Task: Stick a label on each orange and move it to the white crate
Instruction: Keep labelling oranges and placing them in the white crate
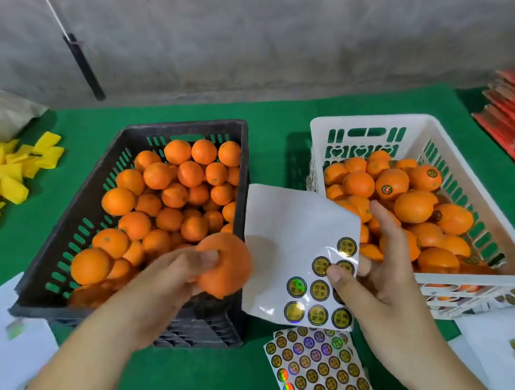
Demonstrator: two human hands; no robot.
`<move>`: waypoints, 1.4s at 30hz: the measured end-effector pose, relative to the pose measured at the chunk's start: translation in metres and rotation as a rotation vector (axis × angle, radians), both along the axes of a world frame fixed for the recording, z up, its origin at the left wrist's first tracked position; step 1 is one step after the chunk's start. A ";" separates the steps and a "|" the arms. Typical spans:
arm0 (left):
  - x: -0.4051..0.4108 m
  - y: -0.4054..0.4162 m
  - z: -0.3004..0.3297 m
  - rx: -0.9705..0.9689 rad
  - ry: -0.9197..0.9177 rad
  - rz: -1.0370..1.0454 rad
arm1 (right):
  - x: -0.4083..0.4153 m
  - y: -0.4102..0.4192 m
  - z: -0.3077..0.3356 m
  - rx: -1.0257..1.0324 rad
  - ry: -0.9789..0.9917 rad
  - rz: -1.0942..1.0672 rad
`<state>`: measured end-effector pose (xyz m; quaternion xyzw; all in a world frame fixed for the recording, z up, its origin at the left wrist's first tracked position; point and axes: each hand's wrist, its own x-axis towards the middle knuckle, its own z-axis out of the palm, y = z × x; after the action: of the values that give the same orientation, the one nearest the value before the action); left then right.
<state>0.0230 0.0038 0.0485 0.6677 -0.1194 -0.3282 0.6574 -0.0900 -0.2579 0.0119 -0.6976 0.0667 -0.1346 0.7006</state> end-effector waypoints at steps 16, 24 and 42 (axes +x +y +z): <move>-0.045 -0.038 -0.003 -0.528 0.165 0.301 | -0.007 0.029 0.043 -0.770 -0.141 -0.247; -0.061 -0.049 0.003 -0.510 0.129 0.328 | -0.008 0.030 0.056 -0.916 -0.270 -0.125; -0.067 -0.062 -0.003 -0.269 -0.142 0.270 | -0.011 0.010 0.046 -0.429 0.021 -0.037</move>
<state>-0.0436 -0.0580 0.0454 0.6053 -0.1176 -0.1702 0.7686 -0.1006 -0.2478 0.0577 -0.8309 0.0567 -0.1514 0.5325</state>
